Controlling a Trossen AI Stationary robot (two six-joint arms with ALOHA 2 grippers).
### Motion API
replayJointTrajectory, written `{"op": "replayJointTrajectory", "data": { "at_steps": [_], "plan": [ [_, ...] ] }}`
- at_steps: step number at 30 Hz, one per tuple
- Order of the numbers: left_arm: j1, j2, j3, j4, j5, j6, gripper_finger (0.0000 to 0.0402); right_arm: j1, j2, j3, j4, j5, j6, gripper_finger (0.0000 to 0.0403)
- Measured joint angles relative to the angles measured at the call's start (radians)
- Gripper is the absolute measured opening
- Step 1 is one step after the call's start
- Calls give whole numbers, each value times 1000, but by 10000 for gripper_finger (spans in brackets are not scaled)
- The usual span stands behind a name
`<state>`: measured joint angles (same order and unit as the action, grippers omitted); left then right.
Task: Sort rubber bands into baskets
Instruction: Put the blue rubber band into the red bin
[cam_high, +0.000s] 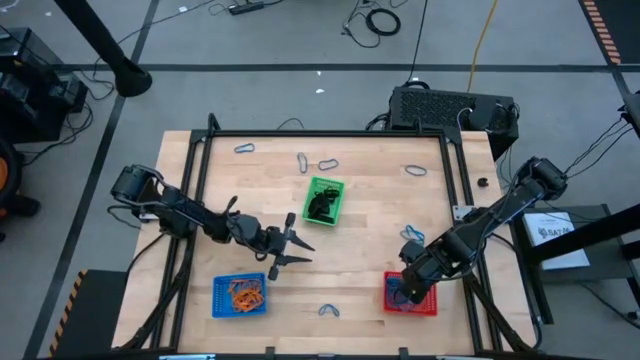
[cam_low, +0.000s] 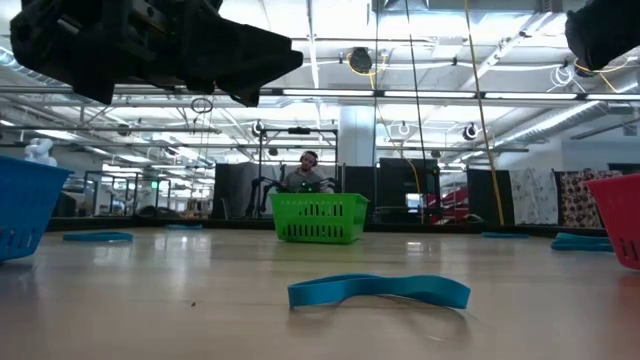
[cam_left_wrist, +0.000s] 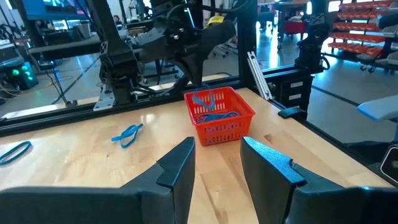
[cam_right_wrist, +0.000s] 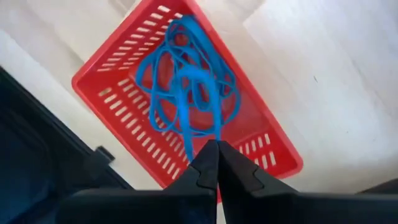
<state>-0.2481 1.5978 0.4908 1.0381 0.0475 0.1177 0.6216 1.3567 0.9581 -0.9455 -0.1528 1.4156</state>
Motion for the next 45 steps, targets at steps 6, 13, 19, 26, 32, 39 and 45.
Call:
{"op": "replayJointTrajectory", "data": {
  "at_steps": [6,13,19,26,32,39,45],
  "plan": [
    [0,0,0,-4,0,0,137,2,0,0,2,1,-35,9],
    [0,0,0,-11,0,1,137,2,0,0,7,50,-69,61],
    [0,0,0,-10,0,11,137,-20,-1,0,-2,68,-178,94],
    [0,0,0,-8,0,26,137,-37,-1,0,-66,299,-190,98],
    [0,0,0,-8,0,27,137,-78,-1,-10,-187,359,-147,98],
    [0,0,0,-8,0,28,137,-170,-1,-79,-201,357,-218,98],
    [1,0,0,-8,0,29,137,-272,-1,-182,-168,320,-291,98]
  ]
}}
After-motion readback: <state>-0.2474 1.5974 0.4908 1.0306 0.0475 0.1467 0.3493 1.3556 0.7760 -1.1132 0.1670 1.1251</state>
